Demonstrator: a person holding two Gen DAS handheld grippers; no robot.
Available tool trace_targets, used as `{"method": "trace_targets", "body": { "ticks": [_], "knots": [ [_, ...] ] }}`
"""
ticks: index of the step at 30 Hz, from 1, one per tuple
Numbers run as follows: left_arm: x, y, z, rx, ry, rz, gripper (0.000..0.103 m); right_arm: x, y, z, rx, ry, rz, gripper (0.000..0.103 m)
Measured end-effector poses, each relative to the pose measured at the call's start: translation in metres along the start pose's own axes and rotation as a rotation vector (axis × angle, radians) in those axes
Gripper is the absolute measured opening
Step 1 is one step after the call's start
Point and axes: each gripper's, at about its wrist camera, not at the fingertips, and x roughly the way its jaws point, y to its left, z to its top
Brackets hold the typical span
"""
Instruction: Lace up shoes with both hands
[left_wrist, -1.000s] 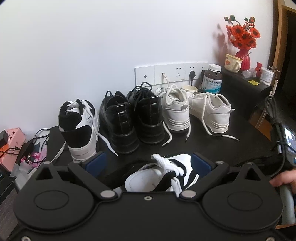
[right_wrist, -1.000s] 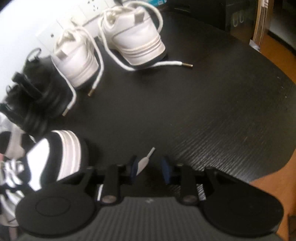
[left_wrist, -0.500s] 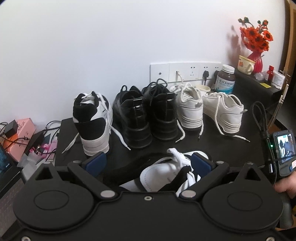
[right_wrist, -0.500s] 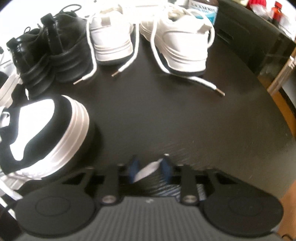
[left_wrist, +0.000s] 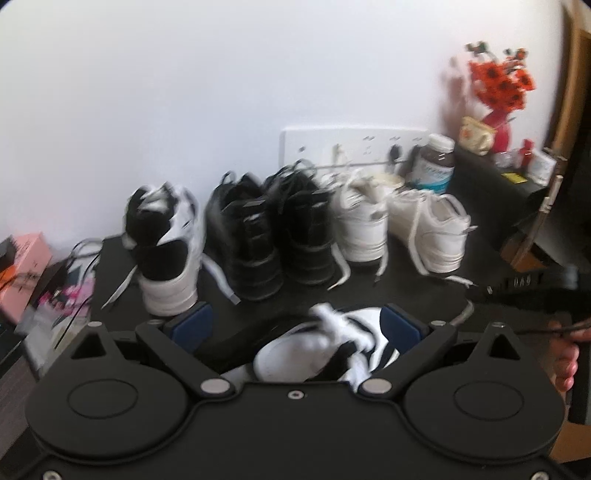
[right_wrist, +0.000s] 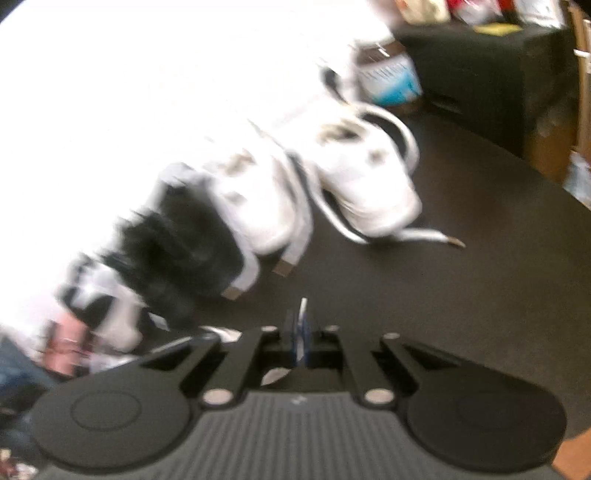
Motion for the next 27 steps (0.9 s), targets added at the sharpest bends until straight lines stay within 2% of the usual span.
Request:
{"method": "trace_targets", "body": {
  "ticks": [4,6,8,12,14,15,16,17,18,19,20,22,25,27],
  "knots": [
    [-0.002,-0.024,0.01,0.084,-0.042,-0.091,0.097,-0.027,0.031,0.01,-0.057,-0.047,0.164,0.003],
    [-0.001,-0.039,0.012,0.148,-0.042,-0.115,0.094,-0.037,0.051,0.011,-0.117,-0.068,0.208,0.003],
    [0.001,-0.053,0.013,0.205,-0.037,-0.134,0.079,-0.047,0.07,0.011,-0.178,-0.088,0.248,0.003],
    [0.003,-0.064,0.009,0.235,-0.027,-0.164,0.069,-0.059,0.098,0.008,-0.269,-0.096,0.295,0.003],
    [0.004,-0.064,0.008,0.225,-0.022,-0.169,0.057,-0.06,0.108,0.005,-0.309,-0.091,0.292,0.003],
    [0.005,-0.062,0.008,0.217,-0.019,-0.169,0.055,-0.059,0.112,0.003,-0.323,-0.086,0.288,0.003],
    [0.006,-0.061,0.008,0.207,-0.014,-0.172,0.045,-0.059,0.115,0.002,-0.33,-0.079,0.287,0.003],
    [0.007,-0.058,0.008,0.195,-0.007,-0.177,0.03,-0.057,0.118,0.0,-0.335,-0.071,0.287,0.003],
    [0.007,-0.056,0.008,0.182,0.0,-0.186,0.021,-0.057,0.12,-0.002,-0.337,-0.064,0.292,0.003],
    [0.008,-0.053,0.008,0.167,0.008,-0.196,0.007,-0.056,0.12,-0.003,-0.334,-0.061,0.297,0.003],
    [0.008,-0.049,0.007,0.144,0.009,-0.207,0.005,-0.055,0.12,-0.005,-0.33,-0.058,0.303,0.003],
    [0.007,-0.042,0.006,0.094,0.006,-0.223,0.003,-0.053,0.118,-0.008,-0.304,-0.054,0.314,0.007],
    [0.005,-0.03,0.004,0.029,-0.001,-0.226,0.003,-0.049,0.1,0.001,-0.129,-0.04,0.367,0.008],
    [0.005,-0.025,0.003,0.005,-0.001,-0.219,0.003,-0.048,0.091,0.005,-0.042,-0.025,0.386,0.019]
  ]
}}
